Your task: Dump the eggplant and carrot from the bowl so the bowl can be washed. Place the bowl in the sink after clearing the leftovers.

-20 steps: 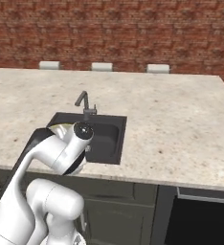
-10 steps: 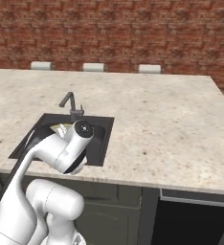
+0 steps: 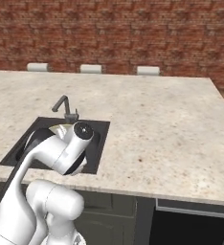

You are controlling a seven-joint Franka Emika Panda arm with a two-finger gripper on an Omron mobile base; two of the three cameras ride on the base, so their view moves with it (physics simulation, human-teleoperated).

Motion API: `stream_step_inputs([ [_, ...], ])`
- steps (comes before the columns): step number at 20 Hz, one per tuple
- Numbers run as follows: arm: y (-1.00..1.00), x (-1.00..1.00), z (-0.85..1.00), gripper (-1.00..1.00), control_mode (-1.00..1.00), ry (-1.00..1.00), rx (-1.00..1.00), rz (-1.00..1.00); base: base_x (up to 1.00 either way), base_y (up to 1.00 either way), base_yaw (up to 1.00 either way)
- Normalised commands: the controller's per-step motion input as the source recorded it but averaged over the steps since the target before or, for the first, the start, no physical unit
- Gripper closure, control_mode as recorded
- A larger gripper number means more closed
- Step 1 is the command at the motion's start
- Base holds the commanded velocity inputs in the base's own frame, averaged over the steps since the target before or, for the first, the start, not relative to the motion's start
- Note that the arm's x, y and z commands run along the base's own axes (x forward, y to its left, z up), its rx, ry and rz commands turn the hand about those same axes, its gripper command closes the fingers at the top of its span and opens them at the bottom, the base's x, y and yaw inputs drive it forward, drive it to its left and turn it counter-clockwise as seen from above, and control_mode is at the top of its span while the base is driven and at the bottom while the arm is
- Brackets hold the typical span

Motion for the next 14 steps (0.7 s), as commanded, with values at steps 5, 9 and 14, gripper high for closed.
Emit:
stream_step_inputs([
  [5,0.00,0.53,-0.01,1.00,-1.00,0.00,0.00,0.00,0.09,-0.02,0.00],
  [9,-0.01,0.87,-0.21,1.00,-1.00,0.02,-0.04,0.02,0.00,0.00,0.00],
  [14,-0.02,0.97,-0.30,1.00,-1.00,0.09,-0.11,0.04,0.00,0.00,0.00],
])
